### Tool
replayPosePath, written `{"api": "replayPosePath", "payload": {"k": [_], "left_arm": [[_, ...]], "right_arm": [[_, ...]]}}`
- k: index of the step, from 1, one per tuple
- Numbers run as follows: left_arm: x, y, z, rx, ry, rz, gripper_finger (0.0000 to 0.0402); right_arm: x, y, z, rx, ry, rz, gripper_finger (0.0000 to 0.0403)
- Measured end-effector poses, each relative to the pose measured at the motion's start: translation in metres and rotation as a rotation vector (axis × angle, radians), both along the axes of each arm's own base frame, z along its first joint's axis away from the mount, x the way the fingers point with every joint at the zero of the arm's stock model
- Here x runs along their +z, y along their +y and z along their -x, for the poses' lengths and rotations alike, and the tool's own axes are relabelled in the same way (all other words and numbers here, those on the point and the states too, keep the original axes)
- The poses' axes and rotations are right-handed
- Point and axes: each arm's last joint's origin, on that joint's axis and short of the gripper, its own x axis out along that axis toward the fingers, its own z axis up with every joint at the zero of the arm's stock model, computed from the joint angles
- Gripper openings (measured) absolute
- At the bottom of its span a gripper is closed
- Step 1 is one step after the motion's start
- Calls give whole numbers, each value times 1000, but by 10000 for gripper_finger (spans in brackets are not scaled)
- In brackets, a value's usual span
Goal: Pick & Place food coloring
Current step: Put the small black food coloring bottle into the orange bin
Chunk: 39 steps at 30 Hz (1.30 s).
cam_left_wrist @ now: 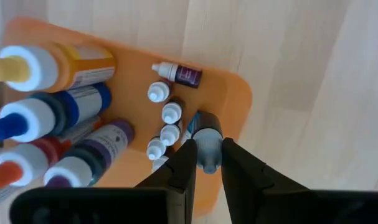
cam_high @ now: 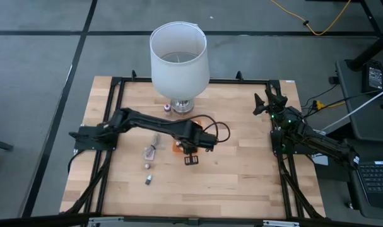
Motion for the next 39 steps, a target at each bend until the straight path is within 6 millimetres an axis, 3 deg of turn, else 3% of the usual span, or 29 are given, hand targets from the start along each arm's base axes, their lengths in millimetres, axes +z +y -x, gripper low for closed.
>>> {"api": "replayPosePath", "payload": {"k": [19,29,39], "left_arm": [[-59,8,-24,5,83,-7,57],[-71,9,-21,4,121,-13,58],[-71,11,-24,-6,91,-9,99]], "right_arm": [[0,0,0,0,0,0,323],[0,0,0,0,0,0,323],[0,0,0,0,0,0,323]]}}
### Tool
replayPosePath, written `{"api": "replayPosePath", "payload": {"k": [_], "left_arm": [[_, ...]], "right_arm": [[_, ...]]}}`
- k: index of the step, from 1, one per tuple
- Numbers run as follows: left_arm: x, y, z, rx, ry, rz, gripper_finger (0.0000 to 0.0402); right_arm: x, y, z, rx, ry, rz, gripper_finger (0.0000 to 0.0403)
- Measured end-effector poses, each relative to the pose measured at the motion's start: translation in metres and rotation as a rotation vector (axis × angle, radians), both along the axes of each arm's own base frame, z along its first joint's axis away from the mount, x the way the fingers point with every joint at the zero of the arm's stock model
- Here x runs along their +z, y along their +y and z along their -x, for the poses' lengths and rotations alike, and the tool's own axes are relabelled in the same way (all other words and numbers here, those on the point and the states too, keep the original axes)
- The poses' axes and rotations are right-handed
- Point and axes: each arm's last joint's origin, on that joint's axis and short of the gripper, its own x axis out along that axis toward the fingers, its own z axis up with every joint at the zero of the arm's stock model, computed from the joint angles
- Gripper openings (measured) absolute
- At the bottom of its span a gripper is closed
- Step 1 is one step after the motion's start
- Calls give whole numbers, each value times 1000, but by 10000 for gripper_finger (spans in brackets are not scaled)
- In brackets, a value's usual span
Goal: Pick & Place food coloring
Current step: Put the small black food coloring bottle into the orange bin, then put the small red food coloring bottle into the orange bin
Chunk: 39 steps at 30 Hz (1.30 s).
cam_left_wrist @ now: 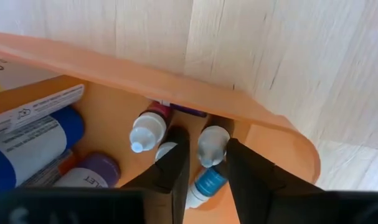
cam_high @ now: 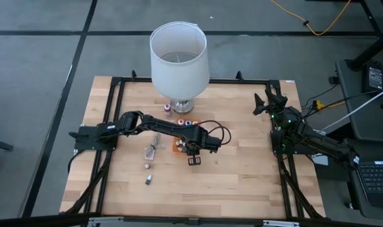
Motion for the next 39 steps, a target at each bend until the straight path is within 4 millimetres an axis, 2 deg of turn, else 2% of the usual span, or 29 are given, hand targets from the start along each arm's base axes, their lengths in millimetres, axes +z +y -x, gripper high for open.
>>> {"api": "replayPosePath", "payload": {"k": [8,14,22,28,32,39], "left_arm": [[6,0,0,-1,-8,-14,127],[18,0,-2,19,-31,4,170],[46,5,8,119,-86,-19,235],[65,6,16,213,-137,-3,246],[69,8,31,255,-129,-1,240],[77,12,74,375,-151,12,228]], "right_arm": [[0,0,0,0,0,0,323],[0,0,0,0,0,0,323],[0,0,0,0,0,0,323],[0,0,0,0,0,0,323],[0,0,0,0,0,0,323],[0,0,0,0,0,0,323]]}}
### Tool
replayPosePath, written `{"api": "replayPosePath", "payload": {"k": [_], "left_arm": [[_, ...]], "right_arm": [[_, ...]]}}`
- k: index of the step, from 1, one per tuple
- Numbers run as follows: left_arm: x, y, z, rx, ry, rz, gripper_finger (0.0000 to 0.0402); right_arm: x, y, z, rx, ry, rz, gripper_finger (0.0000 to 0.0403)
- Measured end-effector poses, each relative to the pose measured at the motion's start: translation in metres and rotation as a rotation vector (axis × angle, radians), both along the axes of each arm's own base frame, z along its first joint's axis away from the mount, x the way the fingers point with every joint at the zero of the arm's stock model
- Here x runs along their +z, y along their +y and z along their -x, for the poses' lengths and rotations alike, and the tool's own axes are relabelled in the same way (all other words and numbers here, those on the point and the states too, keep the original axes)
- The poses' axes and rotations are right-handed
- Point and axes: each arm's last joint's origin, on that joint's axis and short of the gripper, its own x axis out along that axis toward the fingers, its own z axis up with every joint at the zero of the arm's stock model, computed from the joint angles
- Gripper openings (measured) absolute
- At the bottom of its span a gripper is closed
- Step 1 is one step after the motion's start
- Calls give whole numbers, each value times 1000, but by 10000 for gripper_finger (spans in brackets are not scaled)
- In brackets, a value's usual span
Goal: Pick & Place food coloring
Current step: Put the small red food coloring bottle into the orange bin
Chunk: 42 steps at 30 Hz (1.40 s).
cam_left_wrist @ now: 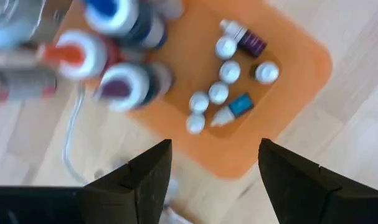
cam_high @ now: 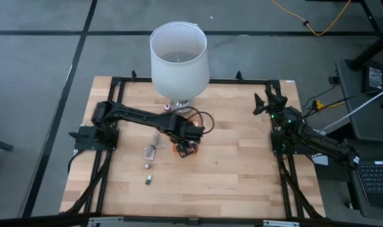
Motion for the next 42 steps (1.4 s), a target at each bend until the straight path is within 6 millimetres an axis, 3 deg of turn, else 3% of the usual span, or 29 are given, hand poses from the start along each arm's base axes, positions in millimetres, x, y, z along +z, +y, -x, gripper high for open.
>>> {"api": "replayPosePath", "payload": {"k": [9,20,31,42], "left_arm": [[1,-6,56,193,-15,86,228],[-12,-38,105,397,44,155,225],[-26,-78,128,477,95,160,222],[-49,-95,131,497,91,189,219]], "right_arm": [[0,0,0,0,0,0,323],[0,0,0,0,0,0,323],[0,0,0,0,0,0,323],[0,0,0,0,0,0,323]]}}
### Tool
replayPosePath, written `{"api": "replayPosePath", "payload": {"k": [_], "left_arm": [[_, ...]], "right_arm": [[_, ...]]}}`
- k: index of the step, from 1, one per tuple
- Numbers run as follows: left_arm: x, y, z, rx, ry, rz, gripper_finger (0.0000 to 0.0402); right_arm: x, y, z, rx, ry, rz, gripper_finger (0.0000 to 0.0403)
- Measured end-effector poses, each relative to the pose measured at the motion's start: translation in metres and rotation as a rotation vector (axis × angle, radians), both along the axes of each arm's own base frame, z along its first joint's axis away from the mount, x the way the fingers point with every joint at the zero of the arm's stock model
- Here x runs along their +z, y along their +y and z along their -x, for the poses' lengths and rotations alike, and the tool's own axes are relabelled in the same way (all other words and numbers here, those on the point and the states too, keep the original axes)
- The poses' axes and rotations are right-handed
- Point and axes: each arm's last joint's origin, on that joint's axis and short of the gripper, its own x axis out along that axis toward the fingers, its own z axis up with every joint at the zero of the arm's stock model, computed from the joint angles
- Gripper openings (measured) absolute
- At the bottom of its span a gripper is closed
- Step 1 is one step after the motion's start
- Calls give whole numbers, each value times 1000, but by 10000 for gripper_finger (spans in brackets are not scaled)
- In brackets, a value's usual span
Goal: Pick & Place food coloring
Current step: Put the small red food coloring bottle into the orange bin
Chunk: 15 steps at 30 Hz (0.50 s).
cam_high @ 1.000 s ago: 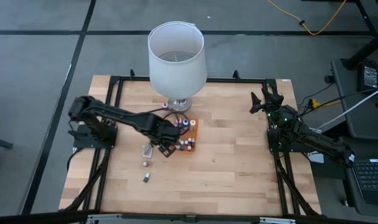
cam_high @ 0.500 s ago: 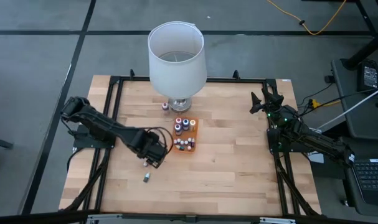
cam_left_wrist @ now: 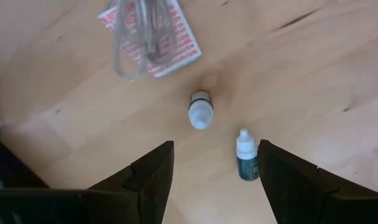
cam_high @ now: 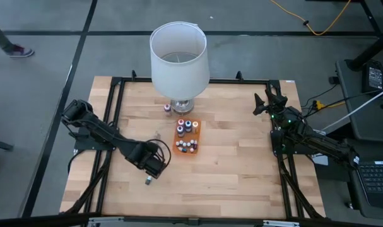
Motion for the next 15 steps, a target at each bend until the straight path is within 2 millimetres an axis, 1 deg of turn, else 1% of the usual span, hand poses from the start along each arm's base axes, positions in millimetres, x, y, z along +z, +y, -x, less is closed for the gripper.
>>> {"api": "replayPosePath", "payload": {"k": [5,10,15], "left_arm": [[-14,0,-1,-21,27,-16,219],[-27,1,2,-28,41,-23,219],[-34,2,2,-35,23,-22,218]], "right_arm": [[0,0,0,0,0,0,323],[0,0,0,0,0,0,323],[0,0,0,0,0,0,323]]}}
